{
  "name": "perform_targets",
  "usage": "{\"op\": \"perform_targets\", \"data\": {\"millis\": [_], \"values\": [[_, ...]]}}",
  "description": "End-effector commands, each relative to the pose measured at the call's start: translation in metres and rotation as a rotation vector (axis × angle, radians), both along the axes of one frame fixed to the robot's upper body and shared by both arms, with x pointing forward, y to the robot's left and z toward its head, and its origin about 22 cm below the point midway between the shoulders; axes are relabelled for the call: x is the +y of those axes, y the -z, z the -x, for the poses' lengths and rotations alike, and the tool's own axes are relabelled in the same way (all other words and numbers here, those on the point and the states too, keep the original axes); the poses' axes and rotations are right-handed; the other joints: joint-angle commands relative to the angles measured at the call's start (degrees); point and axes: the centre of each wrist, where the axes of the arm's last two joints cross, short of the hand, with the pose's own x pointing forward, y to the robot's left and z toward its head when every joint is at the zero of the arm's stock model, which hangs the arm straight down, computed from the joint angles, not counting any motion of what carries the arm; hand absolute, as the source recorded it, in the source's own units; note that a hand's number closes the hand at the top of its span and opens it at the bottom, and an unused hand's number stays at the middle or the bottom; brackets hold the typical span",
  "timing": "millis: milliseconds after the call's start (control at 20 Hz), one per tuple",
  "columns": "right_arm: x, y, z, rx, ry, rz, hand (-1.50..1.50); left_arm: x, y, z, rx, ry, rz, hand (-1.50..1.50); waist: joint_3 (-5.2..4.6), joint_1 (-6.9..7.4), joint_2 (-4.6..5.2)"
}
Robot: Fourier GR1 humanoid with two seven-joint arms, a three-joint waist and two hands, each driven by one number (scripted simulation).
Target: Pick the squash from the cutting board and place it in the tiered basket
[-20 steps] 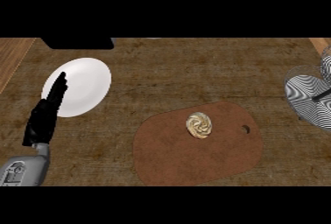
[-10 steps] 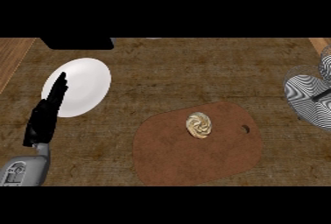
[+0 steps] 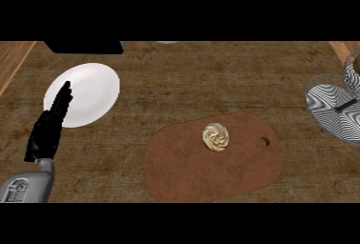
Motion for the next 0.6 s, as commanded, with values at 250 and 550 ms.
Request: {"op": "perform_targets", "data": {"millis": [250,550], "values": [[-0.007,0.010,0.018,-0.232,0.067,0.003,-1.50,-0.004,-0.019,-0.002,-0.011,-0.001,-0.009,0.00,1.33,-0.15,0.48],[-0.018,-0.044,0.050,-0.334,0.151,0.038,-1.50,-0.008,0.004,0.003,0.017,-0.015,0.009,0.00,1.27,-0.89,0.33]]}}
